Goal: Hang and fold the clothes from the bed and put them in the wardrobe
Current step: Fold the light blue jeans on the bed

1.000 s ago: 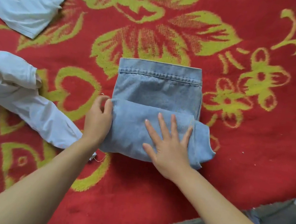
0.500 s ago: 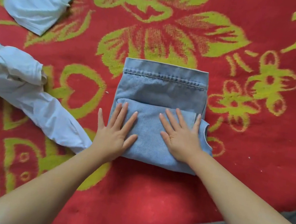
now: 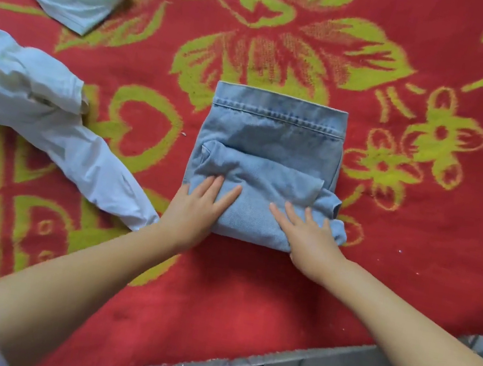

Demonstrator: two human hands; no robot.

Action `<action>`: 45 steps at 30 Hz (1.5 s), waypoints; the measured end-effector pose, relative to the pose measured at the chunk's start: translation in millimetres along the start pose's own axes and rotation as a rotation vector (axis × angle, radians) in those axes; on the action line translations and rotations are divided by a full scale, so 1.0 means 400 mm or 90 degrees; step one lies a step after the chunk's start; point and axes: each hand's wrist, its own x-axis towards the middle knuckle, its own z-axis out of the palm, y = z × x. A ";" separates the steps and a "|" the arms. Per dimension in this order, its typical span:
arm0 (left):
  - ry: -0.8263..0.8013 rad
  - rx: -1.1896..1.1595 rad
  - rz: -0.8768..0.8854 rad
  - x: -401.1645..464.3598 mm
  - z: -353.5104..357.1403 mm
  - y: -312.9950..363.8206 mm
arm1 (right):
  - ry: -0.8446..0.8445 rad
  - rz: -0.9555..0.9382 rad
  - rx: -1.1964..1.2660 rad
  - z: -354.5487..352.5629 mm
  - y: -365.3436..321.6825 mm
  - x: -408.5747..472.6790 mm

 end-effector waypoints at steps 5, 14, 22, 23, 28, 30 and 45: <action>-0.309 -0.171 0.093 -0.041 -0.156 -0.035 | -0.289 -0.211 0.144 -0.177 0.048 -0.073; -0.267 -0.238 -0.128 0.192 -0.209 -0.206 | 0.171 0.009 0.190 -0.271 0.087 0.114; 0.048 -0.166 -0.133 0.032 0.033 -0.004 | 0.222 0.038 0.060 0.003 -0.049 0.096; 0.041 -0.175 -0.137 0.029 0.057 -0.004 | 0.216 0.031 0.058 0.021 -0.037 0.112; 0.044 -0.218 -0.139 0.069 0.119 -0.013 | 0.234 0.020 0.033 0.055 -0.013 0.176; 0.036 -0.216 -0.125 0.055 0.109 -0.012 | 0.206 0.020 0.018 0.042 -0.018 0.162; -0.039 -0.100 -0.132 0.047 0.028 -0.055 | 0.187 0.033 -0.061 -0.083 -0.082 0.114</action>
